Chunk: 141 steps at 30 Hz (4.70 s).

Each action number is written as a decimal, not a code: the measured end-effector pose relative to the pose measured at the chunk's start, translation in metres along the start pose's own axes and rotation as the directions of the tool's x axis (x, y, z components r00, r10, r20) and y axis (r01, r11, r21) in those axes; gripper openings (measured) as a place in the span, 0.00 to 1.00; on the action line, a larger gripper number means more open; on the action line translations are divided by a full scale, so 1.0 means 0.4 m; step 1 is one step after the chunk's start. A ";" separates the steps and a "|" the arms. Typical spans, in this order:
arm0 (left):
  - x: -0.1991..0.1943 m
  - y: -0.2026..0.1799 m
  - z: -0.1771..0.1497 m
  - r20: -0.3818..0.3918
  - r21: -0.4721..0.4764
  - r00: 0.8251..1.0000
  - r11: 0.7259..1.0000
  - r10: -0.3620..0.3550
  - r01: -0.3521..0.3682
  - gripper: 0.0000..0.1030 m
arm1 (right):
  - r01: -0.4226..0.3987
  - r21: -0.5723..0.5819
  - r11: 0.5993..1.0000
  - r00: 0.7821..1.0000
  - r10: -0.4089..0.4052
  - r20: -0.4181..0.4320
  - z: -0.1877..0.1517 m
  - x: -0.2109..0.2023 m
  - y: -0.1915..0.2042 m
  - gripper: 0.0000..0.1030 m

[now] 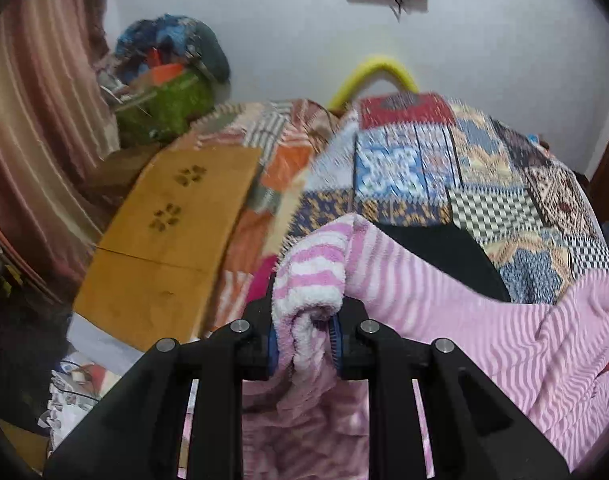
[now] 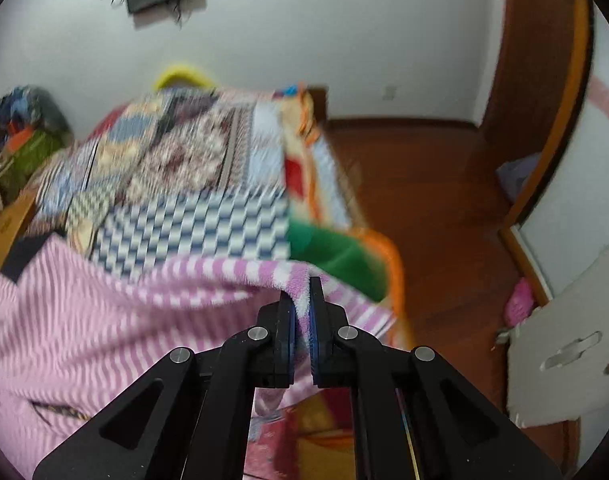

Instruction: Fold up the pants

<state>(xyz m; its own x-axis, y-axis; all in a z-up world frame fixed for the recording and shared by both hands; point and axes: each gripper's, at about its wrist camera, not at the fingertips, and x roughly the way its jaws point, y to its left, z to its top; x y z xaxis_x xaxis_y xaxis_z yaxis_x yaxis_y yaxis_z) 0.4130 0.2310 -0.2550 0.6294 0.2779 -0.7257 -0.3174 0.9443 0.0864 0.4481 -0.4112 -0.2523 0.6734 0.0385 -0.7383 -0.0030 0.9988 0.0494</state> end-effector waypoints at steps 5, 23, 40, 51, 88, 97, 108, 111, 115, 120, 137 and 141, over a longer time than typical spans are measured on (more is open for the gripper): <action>-0.071 0.077 0.007 0.049 -0.082 0.999 0.997 0.010 -0.006 0.19 | 0.035 0.038 0.999 0.997 -0.037 0.069 0.033 -0.094 -0.048 0.05; -0.238 0.173 -0.139 0.050 -0.095 0.998 0.995 -0.039 0.043 0.19 | 0.026 0.021 0.999 0.995 -0.027 0.091 -0.027 -0.241 -0.042 0.05; -0.305 0.265 -0.375 -0.056 -0.093 0.993 0.991 -0.104 0.099 0.19 | -0.014 0.057 0.998 0.996 0.009 0.085 -0.193 -0.383 -0.073 0.05; -0.144 0.289 -0.534 -0.241 -0.140 0.963 0.986 -0.120 0.088 0.21 | -0.007 0.151 0.989 1.000 0.011 -0.023 -0.350 -0.335 -0.117 0.05; -0.274 -0.143 -0.480 -0.223 0.042 0.921 0.941 -0.319 0.336 0.68 | -0.018 0.033 0.999 0.977 0.024 -0.210 -0.579 -0.288 -0.073 0.07; -0.279 -0.271 -0.538 -0.268 0.136 0.901 0.912 -0.342 0.386 0.69 | -0.013 -0.085 0.996 0.972 -0.008 -0.234 -0.501 -0.332 -0.008 0.26; -0.251 -0.400 -0.581 -0.322 0.244 0.878 0.866 -0.353 0.437 0.70 | -0.254 -0.281 0.925 0.962 0.213 -0.169 -0.444 -0.355 0.251 0.43; -0.240 -0.432 -0.579 -0.325 0.273 0.880 0.857 -0.346 0.437 0.72 | -0.318 -0.326 0.890 0.944 0.265 -0.199 -0.446 -0.320 0.325 0.43; -0.214 -0.450 -0.562 -0.327 0.275 0.879 0.855 -0.347 0.440 0.76 | -0.372 -0.367 0.853 0.923 0.298 -0.244 -0.434 -0.259 0.400 0.43; -0.178 -0.454 -0.552 -0.333 0.264 0.870 0.850 -0.364 0.457 0.76 | -0.409 -0.406 0.817 0.905 0.308 -0.293 -0.446 -0.215 0.456 0.43; -0.215 -0.474 -0.536 -0.296 0.250 0.854 0.828 -0.428 0.502 0.08 | -0.488 -0.330 0.808 0.869 0.414 -0.271 -0.402 -0.199 0.478 0.07; -0.282 -0.459 -0.527 -0.259 0.262 0.852 0.816 -0.454 0.515 0.06 | -0.494 -0.333 0.803 0.868 0.436 -0.236 -0.389 -0.247 0.474 0.06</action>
<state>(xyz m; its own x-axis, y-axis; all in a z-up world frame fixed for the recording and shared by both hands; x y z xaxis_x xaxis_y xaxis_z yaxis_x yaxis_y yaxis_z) 0.2507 -0.0108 -0.3332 0.4972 -0.2376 -0.8345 0.2508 0.9601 -0.1240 0.2660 -0.2208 -0.2746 0.4088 0.4764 -0.7784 -0.5815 0.7933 0.1802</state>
